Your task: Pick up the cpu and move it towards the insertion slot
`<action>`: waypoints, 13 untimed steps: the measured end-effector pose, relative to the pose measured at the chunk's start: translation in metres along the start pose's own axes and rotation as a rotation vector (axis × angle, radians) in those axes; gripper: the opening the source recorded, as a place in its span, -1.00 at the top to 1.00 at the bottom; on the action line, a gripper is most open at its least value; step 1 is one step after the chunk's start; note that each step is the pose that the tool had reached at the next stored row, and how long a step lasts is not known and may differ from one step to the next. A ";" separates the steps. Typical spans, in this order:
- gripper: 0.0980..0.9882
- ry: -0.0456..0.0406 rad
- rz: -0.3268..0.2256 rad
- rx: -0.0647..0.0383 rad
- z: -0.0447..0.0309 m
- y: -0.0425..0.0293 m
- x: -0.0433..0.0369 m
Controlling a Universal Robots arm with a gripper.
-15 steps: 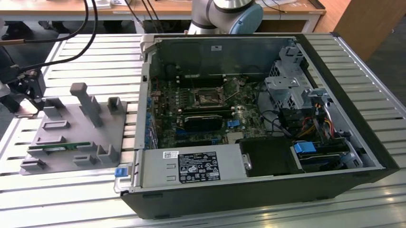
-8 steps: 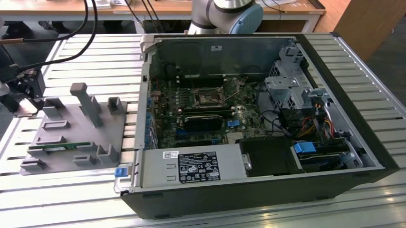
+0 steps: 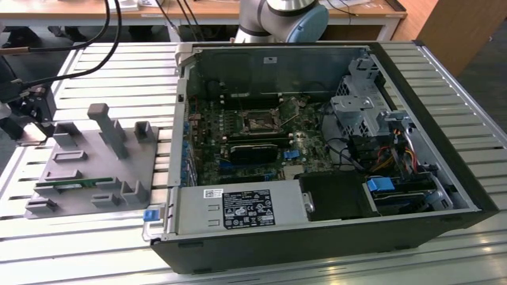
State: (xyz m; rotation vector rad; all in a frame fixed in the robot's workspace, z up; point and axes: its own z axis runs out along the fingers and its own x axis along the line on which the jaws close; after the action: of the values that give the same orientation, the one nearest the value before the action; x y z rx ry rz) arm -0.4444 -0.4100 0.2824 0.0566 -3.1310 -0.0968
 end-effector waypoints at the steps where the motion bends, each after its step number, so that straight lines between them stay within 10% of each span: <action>1: 0.03 -0.0001 0.000 0.000 -0.0002 0.0000 0.0000; 13: 0.03 -0.0001 0.000 0.000 -0.0081 0.0008 0.0000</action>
State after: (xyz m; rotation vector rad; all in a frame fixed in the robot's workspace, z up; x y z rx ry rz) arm -0.4444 -0.4097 0.2905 0.0567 -3.1311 -0.0968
